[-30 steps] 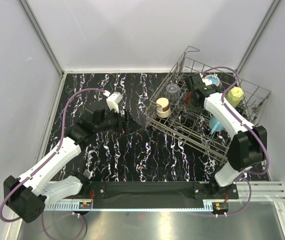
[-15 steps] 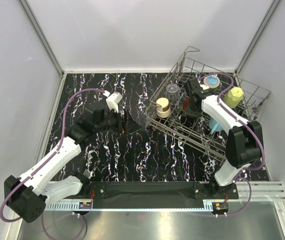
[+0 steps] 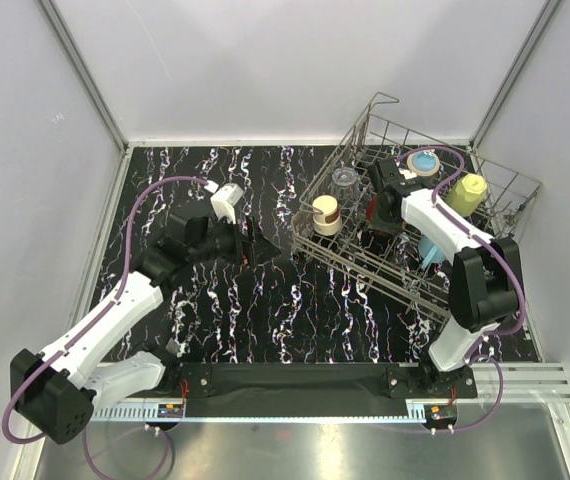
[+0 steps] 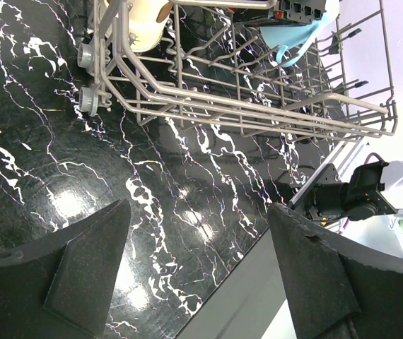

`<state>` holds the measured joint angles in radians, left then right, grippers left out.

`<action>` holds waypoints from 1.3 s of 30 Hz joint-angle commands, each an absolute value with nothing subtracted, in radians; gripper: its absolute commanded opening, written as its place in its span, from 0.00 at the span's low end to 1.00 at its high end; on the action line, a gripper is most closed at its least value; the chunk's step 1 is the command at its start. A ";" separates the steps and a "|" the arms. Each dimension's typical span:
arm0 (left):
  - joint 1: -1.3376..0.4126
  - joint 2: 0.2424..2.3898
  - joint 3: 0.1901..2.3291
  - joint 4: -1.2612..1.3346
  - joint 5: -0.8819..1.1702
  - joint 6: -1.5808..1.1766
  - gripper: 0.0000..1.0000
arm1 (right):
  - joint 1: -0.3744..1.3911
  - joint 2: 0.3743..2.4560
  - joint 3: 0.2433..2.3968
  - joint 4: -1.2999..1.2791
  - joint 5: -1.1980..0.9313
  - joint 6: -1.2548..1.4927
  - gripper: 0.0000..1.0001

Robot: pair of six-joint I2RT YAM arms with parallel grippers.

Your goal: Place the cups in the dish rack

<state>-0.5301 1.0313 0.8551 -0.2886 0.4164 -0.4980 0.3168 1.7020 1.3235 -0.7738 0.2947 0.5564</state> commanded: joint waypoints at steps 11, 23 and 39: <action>-0.503 1.040 0.834 -0.218 0.453 -0.511 0.84 | 0.307 1.637 1.345 -0.794 0.256 0.554 0.80; -0.489 1.037 0.827 -0.213 0.437 -0.505 0.84 | 0.308 1.406 1.338 -0.897 0.227 0.589 0.99; -0.505 0.983 0.782 -0.186 0.486 -0.509 0.91 | 0.308 0.790 0.944 -0.735 0.104 0.722 1.00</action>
<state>-0.5007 1.0134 0.8074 -0.2394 0.4286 -0.4953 0.3119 0.8635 0.9901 -0.8085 0.1234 0.6666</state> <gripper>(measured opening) 0.906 0.994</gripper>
